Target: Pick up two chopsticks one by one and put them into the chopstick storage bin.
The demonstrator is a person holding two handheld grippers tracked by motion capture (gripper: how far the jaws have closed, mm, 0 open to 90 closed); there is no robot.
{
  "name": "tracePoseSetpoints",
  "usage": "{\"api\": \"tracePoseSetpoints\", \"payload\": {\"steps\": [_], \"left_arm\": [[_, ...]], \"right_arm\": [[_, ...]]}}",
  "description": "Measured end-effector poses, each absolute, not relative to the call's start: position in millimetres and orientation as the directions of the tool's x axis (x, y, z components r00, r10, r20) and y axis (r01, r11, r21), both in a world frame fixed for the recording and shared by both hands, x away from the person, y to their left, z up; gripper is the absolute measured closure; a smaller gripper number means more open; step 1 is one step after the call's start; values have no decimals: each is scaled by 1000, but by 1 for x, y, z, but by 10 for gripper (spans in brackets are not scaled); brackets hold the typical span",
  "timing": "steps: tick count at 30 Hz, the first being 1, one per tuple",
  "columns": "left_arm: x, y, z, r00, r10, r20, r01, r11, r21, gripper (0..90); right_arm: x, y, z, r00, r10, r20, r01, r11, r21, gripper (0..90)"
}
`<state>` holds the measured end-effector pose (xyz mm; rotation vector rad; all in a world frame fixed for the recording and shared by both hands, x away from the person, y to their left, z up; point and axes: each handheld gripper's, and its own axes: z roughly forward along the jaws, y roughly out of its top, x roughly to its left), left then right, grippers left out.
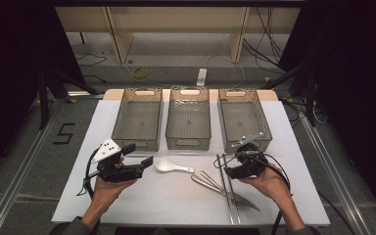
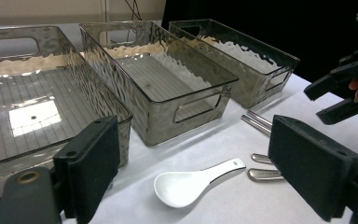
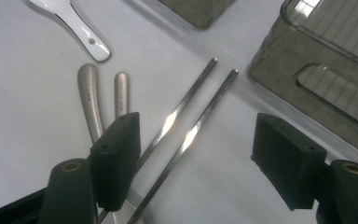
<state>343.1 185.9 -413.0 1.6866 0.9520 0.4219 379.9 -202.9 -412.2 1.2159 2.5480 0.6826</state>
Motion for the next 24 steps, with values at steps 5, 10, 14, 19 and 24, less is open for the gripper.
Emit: {"api": "tracePoseSetpoints", "payload": {"steps": [5, 10, 14, 19, 24], "left_arm": [[343, 186, -412, 615, 766, -186, 375, -76, 924, 163], [343, 186, -412, 614, 767, -189, 374, -72, 924, 163], [343, 186, -412, 615, 766, -187, 373, -74, 925, 163], [343, 186, -412, 617, 765, -184, 374, -80, 924, 163], [343, 185, -412, 617, 766, -182, 375, -84, 923, 163]], "right_arm": [[384, -201, -420, -612, 790, -17, 700, 552, 453, 429], [386, -197, -431, -619, 785, 7, 723, 567, 395, 480], [387, -195, -435, -624, 781, 23, 730, 572, 374, 523], [388, -194, -439, -628, 777, 29, 735, 582, 348, 576], [389, -192, -446, -637, 769, 44, 740, 595, 314, 599]]}}
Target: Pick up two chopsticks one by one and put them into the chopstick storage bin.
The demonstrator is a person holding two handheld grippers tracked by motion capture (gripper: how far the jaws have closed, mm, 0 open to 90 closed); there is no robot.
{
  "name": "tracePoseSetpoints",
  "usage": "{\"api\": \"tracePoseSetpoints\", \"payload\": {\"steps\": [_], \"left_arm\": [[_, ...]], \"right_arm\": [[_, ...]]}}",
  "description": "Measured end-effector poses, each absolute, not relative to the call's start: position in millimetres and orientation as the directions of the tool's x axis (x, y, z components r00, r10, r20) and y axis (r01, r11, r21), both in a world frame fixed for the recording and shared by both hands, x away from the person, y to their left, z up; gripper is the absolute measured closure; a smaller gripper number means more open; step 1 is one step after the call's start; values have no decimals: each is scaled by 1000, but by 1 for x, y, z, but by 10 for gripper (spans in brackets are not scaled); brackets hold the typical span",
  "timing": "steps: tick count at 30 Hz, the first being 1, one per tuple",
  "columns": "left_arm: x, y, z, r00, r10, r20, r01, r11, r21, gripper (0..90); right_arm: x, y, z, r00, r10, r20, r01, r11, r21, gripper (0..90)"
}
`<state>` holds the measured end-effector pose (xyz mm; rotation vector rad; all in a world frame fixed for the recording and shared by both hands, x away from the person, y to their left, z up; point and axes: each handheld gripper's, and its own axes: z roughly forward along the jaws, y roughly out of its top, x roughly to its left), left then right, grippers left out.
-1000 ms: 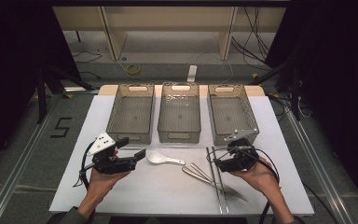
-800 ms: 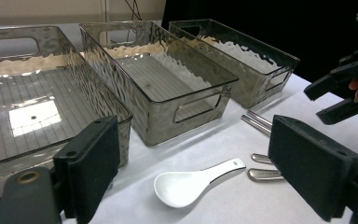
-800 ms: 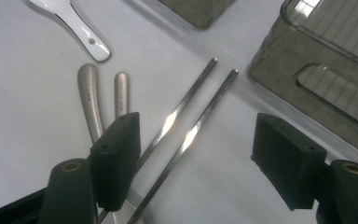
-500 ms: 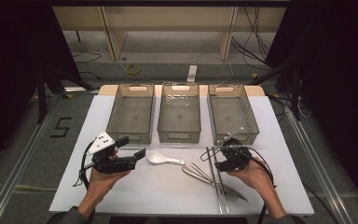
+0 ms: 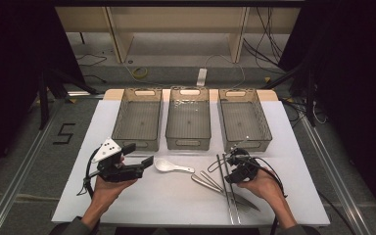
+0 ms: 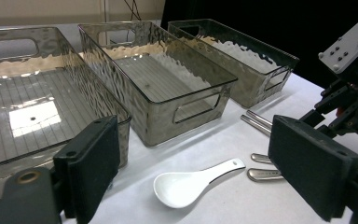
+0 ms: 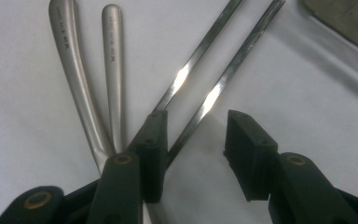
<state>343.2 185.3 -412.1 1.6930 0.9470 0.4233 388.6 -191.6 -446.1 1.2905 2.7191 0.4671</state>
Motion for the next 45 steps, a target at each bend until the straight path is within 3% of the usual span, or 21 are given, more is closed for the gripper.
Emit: {"api": "tracePoseSetpoints", "payload": {"steps": [22, 45], "left_arm": [[343, 185, -412, 620, 763, -182, 374, -83, 924, 163], [343, 184, -412, 620, 763, -181, 373, -84, 924, 163]], "right_arm": [[394, -188, -455, -634, 771, 55, 757, 605, 245, 729], [397, -189, -452, -621, 779, 83, 773, 592, 227, 758]]}}
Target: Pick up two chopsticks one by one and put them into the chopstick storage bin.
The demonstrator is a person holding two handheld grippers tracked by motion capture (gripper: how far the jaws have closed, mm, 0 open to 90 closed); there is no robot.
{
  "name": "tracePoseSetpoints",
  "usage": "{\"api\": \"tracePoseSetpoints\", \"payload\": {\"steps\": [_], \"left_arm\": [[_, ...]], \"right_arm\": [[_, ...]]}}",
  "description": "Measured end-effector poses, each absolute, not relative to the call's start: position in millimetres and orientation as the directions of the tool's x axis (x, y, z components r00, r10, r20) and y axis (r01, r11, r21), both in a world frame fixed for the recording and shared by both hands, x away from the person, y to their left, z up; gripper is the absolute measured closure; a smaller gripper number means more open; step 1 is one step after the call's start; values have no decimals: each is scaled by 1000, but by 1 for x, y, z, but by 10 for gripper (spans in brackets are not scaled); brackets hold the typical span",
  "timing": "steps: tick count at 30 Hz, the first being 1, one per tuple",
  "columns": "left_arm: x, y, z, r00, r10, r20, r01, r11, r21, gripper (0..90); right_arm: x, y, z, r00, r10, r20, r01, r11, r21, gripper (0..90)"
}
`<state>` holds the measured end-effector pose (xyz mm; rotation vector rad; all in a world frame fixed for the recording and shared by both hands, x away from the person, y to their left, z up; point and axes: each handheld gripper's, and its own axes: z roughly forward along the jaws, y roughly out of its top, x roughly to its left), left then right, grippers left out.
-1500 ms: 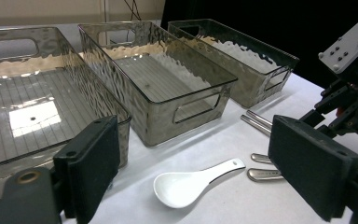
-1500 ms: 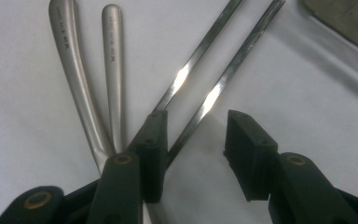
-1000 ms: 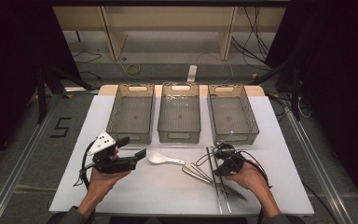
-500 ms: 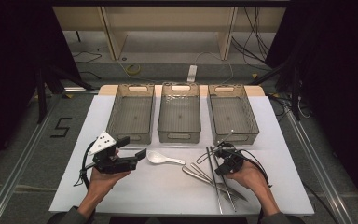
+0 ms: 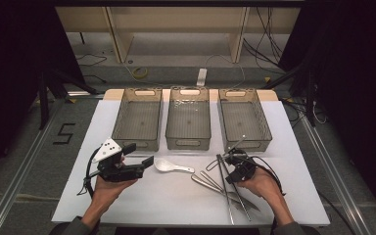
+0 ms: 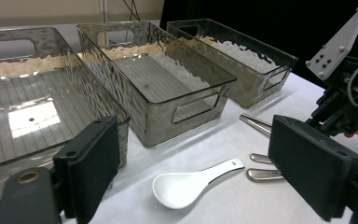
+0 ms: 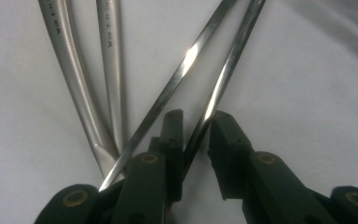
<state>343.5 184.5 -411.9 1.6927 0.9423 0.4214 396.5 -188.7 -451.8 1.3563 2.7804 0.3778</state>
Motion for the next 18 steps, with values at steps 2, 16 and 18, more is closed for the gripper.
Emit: {"api": "tracePoseSetpoints", "payload": {"steps": [2, 16, 18], "left_arm": [[344, 185, -412, 620, 763, -182, 373, -84, 924, 163], [343, 185, -411, 619, 764, -180, 371, -82, 925, 163], [343, 185, -411, 620, 764, -179, 371, -83, 925, 163]], "right_arm": [[397, -189, -451, -622, 779, 85, 773, 593, 224, 758], [400, -193, -454, -626, 778, 55, 770, 606, 198, 855], [400, -194, -454, -631, 775, 47, 766, 611, 200, 858]]}}
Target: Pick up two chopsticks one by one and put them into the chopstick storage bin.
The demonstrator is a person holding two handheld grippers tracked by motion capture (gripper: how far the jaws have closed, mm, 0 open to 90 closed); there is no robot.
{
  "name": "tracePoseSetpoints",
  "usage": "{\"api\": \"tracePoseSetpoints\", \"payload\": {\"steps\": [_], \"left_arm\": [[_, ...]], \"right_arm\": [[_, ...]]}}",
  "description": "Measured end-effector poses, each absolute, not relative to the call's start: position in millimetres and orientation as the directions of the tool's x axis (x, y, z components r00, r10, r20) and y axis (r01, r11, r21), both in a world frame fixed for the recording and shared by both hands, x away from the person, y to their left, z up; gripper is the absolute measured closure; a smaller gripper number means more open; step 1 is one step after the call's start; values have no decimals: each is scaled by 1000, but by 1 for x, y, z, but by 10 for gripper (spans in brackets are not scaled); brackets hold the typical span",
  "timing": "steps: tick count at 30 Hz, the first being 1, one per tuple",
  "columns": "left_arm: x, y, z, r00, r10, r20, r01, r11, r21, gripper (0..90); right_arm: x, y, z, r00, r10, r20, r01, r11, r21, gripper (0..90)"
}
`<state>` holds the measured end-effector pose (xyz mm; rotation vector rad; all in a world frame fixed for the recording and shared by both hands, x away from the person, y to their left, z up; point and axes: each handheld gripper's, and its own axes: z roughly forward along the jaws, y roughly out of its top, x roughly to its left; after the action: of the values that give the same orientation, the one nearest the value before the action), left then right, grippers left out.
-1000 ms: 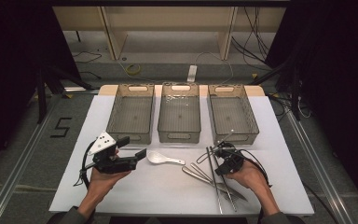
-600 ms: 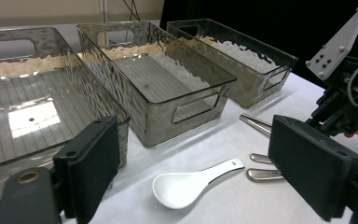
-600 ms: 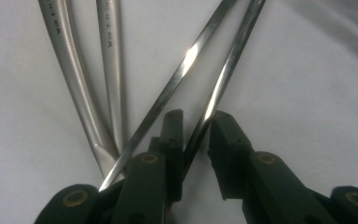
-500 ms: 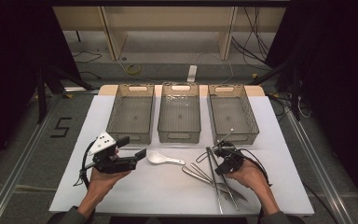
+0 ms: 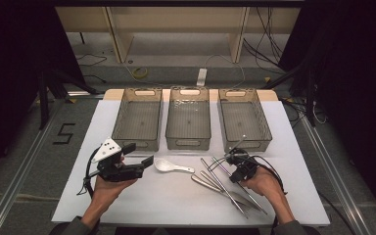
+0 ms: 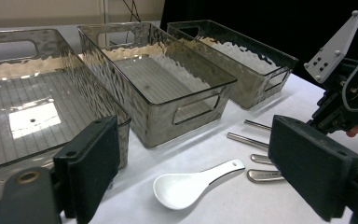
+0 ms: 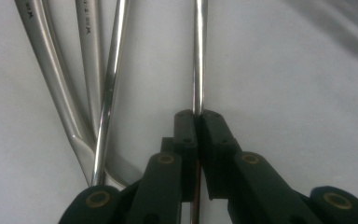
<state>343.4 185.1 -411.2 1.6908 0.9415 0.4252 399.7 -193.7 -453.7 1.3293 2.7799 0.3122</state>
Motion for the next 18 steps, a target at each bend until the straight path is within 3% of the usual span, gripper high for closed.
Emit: {"api": "tracePoseSetpoints", "payload": {"steps": [11, 18], "left_arm": [[344, 184, -412, 621, 762, -184, 381, -88, 920, 163], [345, 180, -414, 645, 743, -179, 391, -119, 913, 163]], "right_arm": [[392, -192, -428, -687, 726, -21, 690, 662, 292, 862], [382, -174, -411, -780, 623, -63, 574, 752, 322, 862]]}}
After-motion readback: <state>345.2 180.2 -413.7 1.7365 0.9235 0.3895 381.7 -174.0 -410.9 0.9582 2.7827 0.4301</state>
